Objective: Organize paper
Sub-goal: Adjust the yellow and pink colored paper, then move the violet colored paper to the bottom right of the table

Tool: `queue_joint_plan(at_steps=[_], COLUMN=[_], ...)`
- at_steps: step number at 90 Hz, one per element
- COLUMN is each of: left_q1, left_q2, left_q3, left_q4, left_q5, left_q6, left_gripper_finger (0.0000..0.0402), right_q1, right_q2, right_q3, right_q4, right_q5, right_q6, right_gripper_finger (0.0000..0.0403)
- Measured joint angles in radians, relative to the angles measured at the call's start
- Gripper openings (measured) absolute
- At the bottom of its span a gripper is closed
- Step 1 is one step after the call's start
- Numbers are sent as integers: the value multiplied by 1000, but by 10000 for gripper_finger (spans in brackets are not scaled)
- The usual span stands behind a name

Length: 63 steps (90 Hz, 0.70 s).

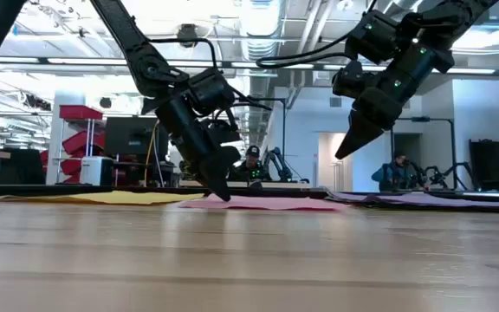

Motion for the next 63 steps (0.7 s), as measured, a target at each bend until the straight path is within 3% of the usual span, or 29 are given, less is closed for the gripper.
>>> queue_joint_plan(at_steps=[63], left_q1=[-10], left_q2=[-8], left_q3=[2], left_q4=[18], left_q5=[33], left_q6=[-23], left_gripper_finger=[0], right_q1=[0], right_q2=[0], right_q3=[0], right_q4=[-43], right_q5=[0], right_q6=[-42], right_gripper_finger=[0])
